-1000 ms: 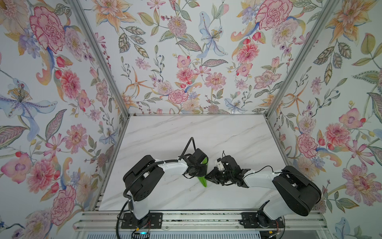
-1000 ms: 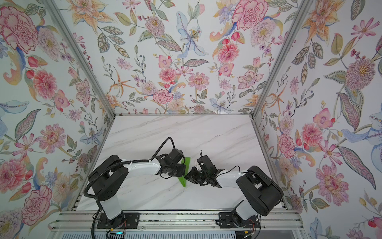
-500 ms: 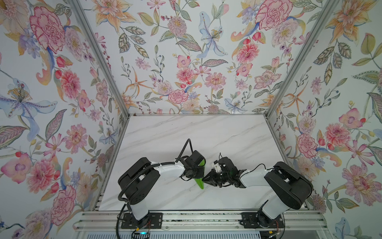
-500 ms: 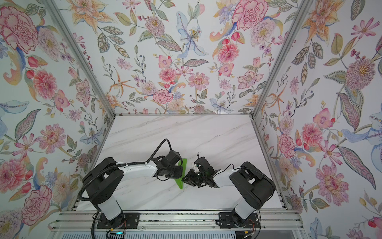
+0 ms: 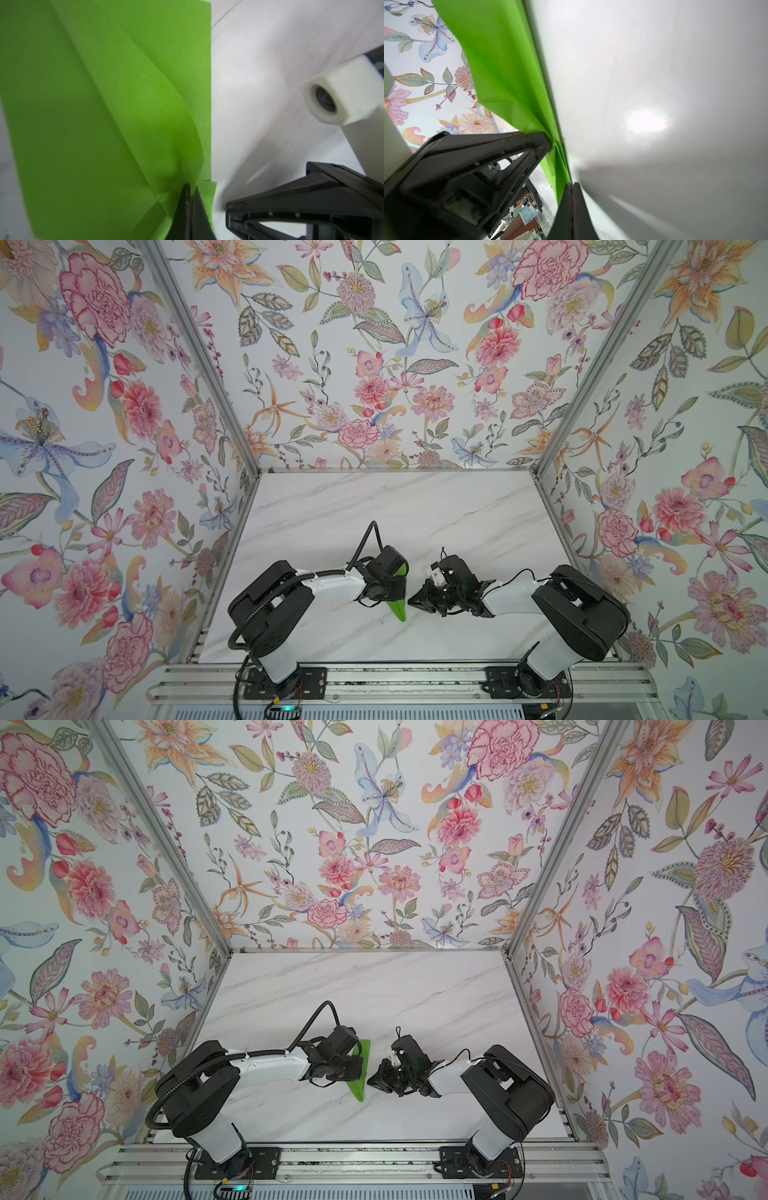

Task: Fold a paper plane with a square sheet of paper (fold left side to right side)

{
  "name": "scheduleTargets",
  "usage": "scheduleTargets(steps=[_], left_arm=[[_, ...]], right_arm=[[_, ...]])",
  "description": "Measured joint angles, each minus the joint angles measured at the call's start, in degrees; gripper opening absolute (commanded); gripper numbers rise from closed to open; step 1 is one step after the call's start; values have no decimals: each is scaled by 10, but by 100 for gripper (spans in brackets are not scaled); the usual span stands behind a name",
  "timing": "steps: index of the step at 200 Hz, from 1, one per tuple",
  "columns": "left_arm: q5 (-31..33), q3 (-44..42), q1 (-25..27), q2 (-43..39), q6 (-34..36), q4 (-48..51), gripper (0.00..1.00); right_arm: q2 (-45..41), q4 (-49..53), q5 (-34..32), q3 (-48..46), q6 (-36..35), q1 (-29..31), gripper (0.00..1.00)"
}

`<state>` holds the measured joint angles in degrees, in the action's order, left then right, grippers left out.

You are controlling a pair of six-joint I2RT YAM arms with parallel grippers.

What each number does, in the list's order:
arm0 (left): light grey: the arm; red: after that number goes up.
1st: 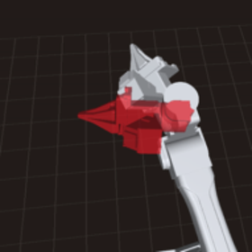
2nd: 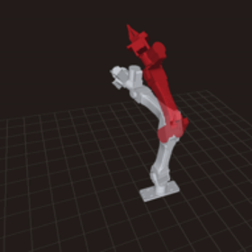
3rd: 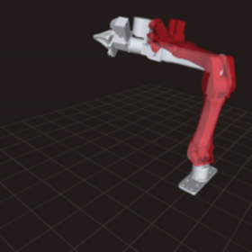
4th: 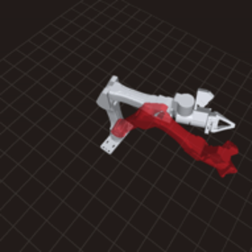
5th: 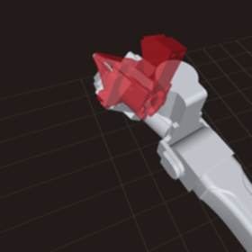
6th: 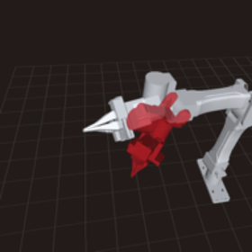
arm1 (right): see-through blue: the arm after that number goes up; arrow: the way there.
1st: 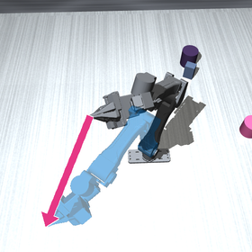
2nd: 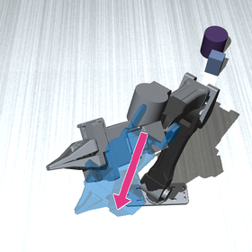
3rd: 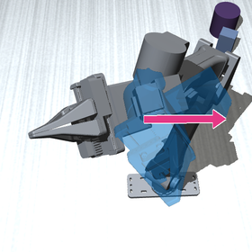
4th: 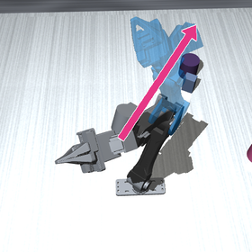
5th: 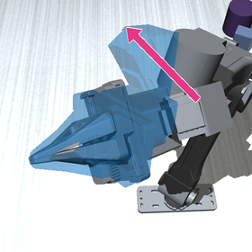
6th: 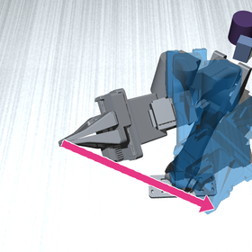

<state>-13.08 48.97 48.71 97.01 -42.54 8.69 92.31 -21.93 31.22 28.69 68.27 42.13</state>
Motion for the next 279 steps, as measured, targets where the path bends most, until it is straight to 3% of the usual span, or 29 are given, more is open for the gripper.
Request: scheduleTargets(steps=[154,279], left_arm=[[3,-10,-5,-28,-2,7,0],[-4,10,-8,-4,31,34,0]], right_arm=[[61,-1,13,51,-8,10,0],[83,165,16,148,-135,5,0]])
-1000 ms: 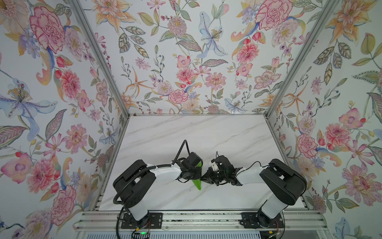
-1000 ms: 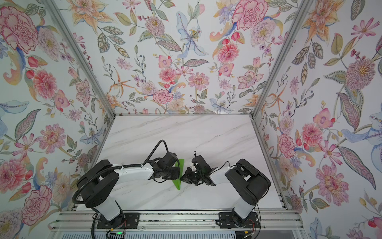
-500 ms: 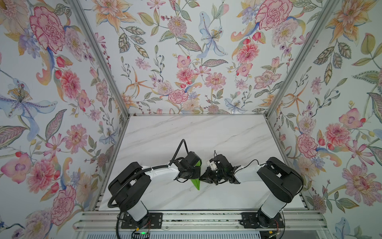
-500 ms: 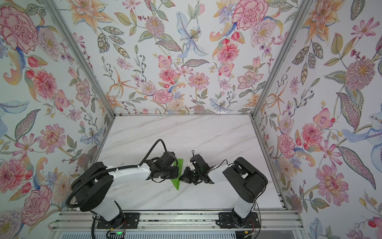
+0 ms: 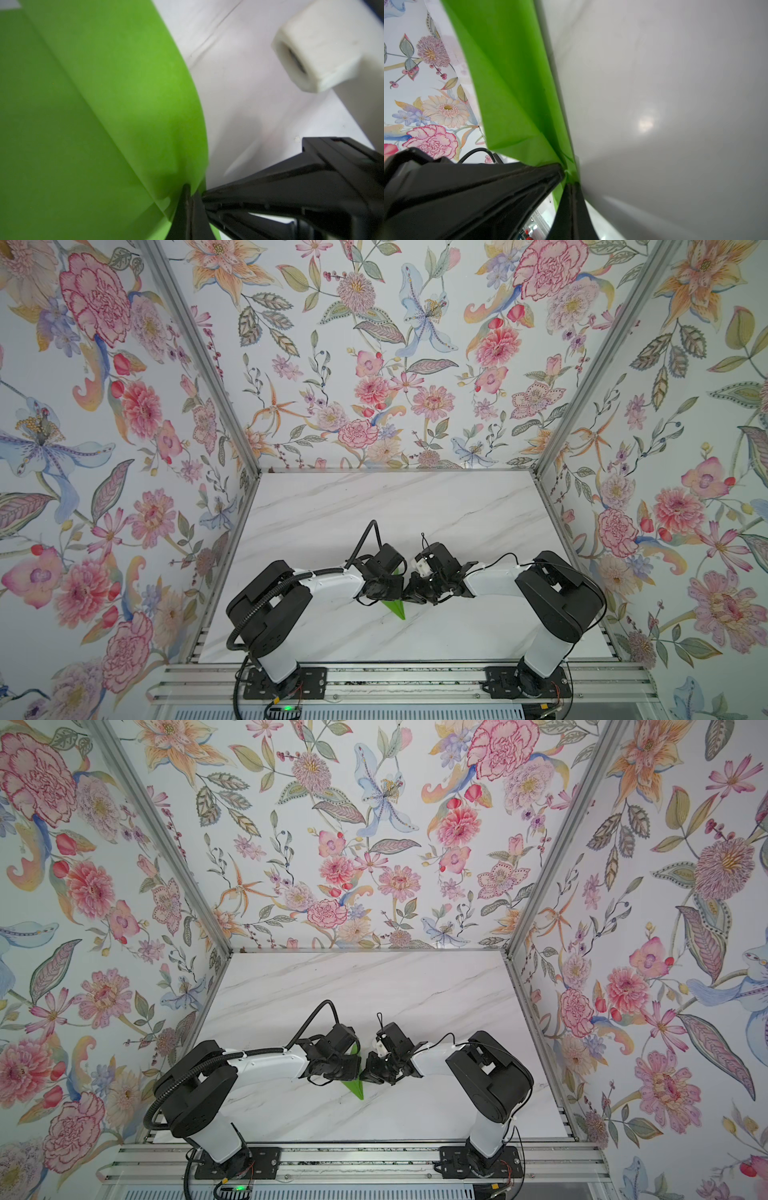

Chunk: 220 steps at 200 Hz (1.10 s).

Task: Fold a paper plane with a square sheet of paper (fold left side to right side)

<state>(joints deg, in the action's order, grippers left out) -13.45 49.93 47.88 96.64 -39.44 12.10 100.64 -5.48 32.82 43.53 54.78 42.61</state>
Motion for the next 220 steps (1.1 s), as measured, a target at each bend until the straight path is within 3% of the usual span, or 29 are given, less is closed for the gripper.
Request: scheduleTargets(steps=[49,95,135,220], left_arm=[[-8,0,-4,4,0,-4,0],[-13,-1,-7,5,-1,-9,0],[-14,-5,-7,5,-1,-18,0],[-14,-10,-7,5,-8,-35,0]], right_arm=[[3,27,2,13,-31,-3,0],[-45,68,-31,-1,-22,-2,15],[-93,39,-34,-39,25,16,22],[-66,-18,-33,-44,75,37,21]])
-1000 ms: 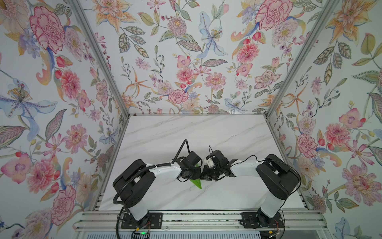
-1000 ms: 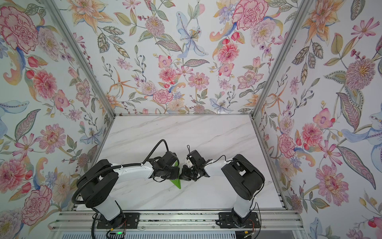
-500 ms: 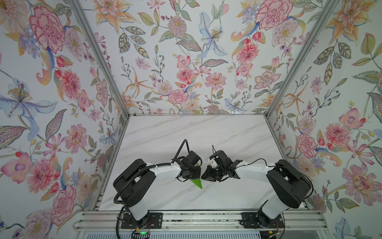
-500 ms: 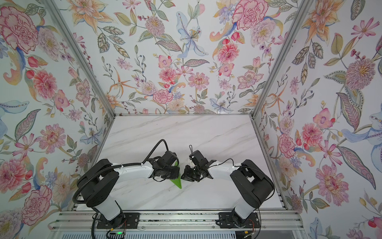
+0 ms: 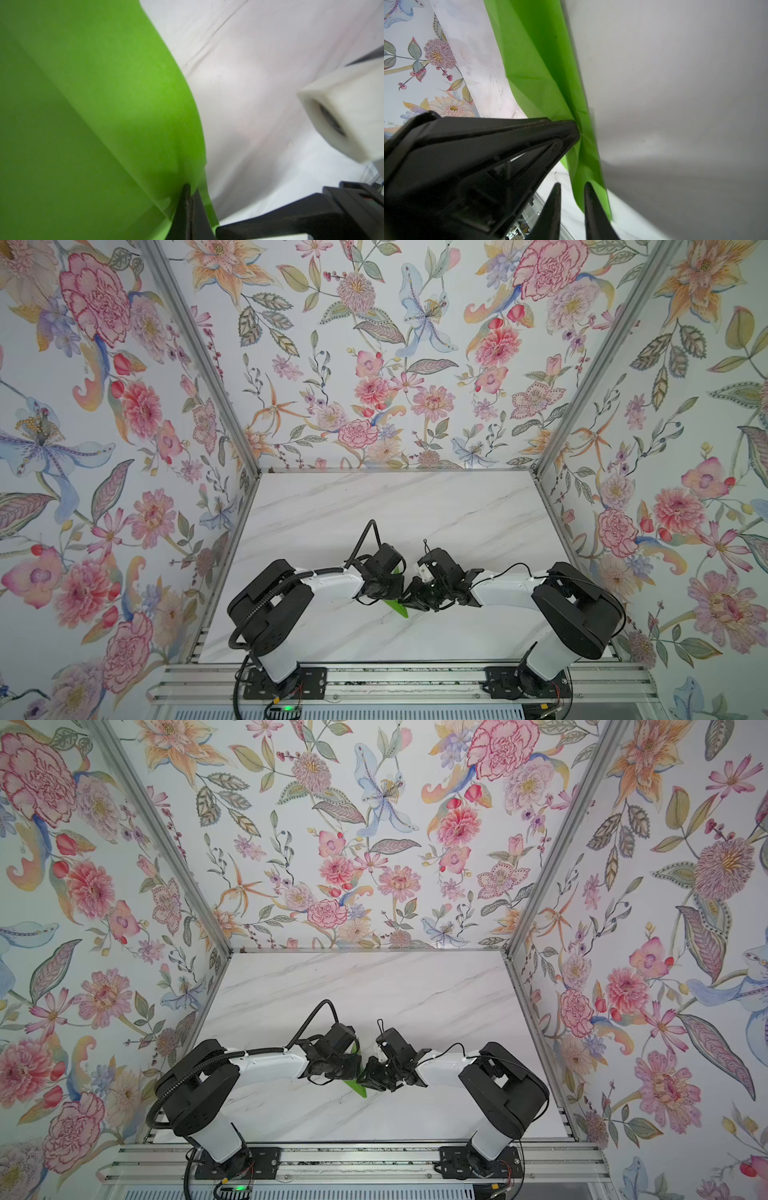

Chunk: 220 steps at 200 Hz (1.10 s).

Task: Fold a paper plane with a square sheet of paper (fold left side to right side)

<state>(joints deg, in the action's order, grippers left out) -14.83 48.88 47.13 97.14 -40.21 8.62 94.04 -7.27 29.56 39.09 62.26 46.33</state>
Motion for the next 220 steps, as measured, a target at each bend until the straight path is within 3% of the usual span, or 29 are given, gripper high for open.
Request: scheduleTargets(steps=[78,164,220], left_arm=[[-2,-2,-2,0,-2,-5,0],[-11,-3,-11,0,-2,-6,0],[-13,-3,-17,0,-2,-6,0]], right_arm=[[5,-26,-2,-28,21,11,14],[-9,-42,-8,-44,27,13,18],[-11,-46,-15,-55,27,13,4]])
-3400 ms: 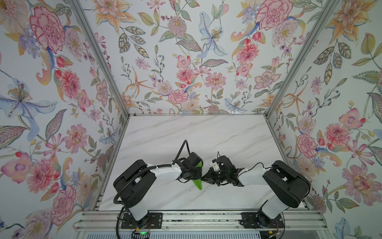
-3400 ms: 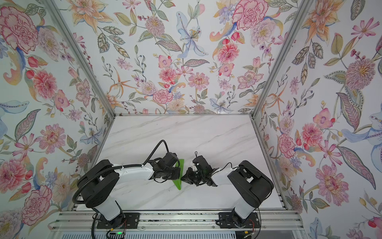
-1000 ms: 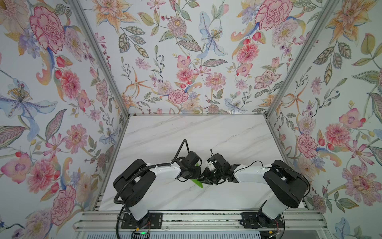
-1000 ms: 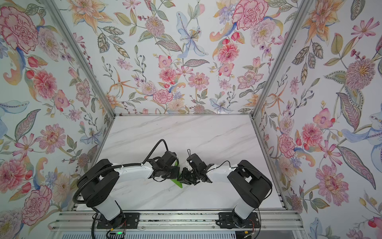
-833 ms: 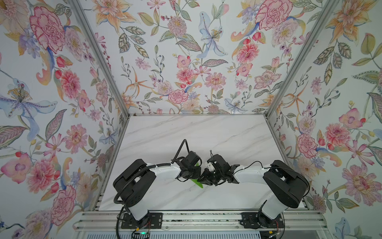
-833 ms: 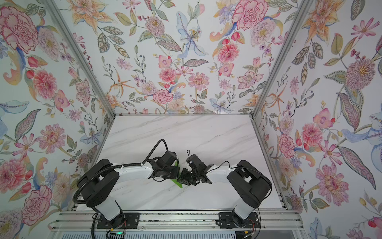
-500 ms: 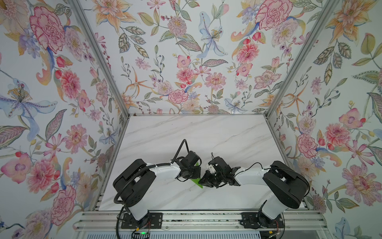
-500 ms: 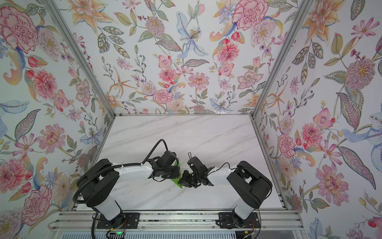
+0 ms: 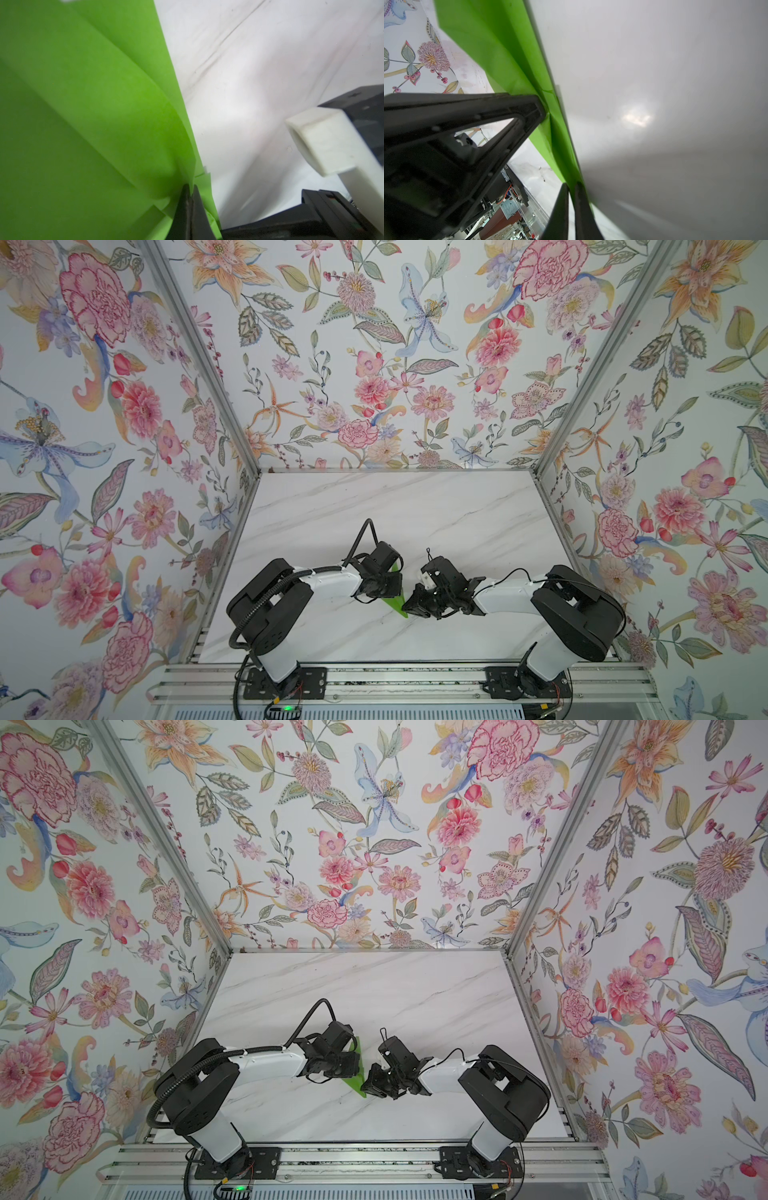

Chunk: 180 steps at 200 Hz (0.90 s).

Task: Fold a paper plane with a square sheet of paper (fold left side to right side)

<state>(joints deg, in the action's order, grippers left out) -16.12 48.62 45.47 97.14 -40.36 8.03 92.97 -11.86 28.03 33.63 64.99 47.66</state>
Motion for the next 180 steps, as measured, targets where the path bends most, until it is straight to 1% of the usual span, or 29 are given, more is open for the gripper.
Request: scheduleTargets(steps=[21,56,73,93,109,122,137,153,172,180], left_arm=[[-1,0,-1,0,0,0,0],[1,2,-2,0,1,4,0],[3,3,-2,0,3,9,3],[5,7,-4,0,6,14,11],[10,12,-8,0,11,18,16],[16,17,-9,0,16,21,17],[17,23,-10,0,17,23,15],[18,30,-10,1,21,27,7],[18,38,-10,7,28,28,0],[19,41,-11,11,31,28,0]], right_arm=[[0,-4,0,-2,0,0,0],[4,-16,2,-5,0,0,0],[8,-24,5,-5,0,0,0],[13,-31,10,-5,0,0,0],[14,-35,12,-5,0,1,0],[15,-37,11,-5,0,3,0],[17,-39,13,-5,0,4,0],[17,-39,15,-5,0,4,0],[18,-40,15,-5,0,4,0],[18,-40,15,-5,0,4,0]])
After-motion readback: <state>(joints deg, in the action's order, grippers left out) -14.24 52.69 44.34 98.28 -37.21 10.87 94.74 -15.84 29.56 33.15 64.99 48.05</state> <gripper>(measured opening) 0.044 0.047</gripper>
